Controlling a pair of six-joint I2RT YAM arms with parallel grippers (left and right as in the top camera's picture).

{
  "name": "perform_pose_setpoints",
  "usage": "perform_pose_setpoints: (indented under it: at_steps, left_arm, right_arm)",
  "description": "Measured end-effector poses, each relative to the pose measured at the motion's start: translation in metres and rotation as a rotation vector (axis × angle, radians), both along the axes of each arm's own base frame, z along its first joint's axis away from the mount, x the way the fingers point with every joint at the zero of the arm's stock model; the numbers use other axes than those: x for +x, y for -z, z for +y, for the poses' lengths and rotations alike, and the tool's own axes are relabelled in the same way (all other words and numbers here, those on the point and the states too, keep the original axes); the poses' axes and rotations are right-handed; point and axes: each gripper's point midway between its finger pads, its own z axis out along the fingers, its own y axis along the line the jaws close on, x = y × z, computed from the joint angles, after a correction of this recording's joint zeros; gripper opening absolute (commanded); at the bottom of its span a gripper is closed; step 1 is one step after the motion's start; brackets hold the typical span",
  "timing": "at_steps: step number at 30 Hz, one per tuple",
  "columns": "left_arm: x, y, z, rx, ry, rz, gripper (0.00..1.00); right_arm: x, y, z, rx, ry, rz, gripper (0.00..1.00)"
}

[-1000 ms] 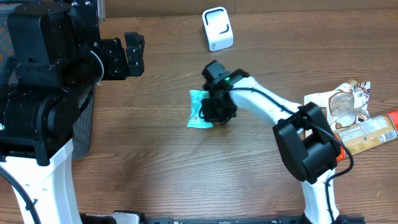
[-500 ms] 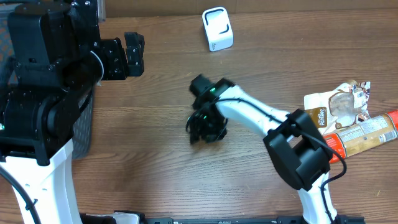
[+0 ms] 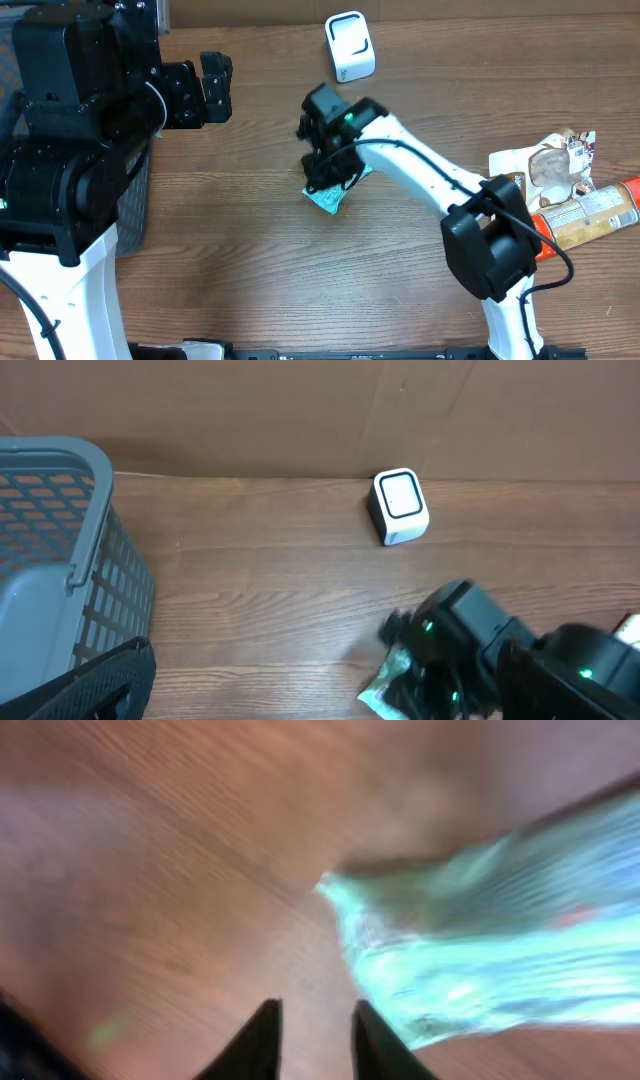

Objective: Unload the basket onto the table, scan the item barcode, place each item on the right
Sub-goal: 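Grasp the teal snack bar with the right gripper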

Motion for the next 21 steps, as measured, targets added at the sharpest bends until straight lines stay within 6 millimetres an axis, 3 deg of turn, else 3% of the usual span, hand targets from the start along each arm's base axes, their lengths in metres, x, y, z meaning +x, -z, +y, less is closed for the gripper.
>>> perform_pose_setpoints:
  at_steps: [4,7,21]
  left_arm:
    - [0.000,0.000,0.000,0.000,0.000,0.000,1.00]
    - [0.000,0.000,0.000,0.000,0.000,0.000,1.00]
    - [0.000,0.000,0.000,0.000,0.000,0.000,1.00]
  right_arm:
    - [0.025,-0.001,-0.010,-0.058,-0.005,-0.129,0.04]
    - [0.031,0.002,-0.014,-0.093,-0.018,-0.177,0.04]
    - [0.031,0.040,-0.026,-0.169,-0.063,-0.196,0.04]
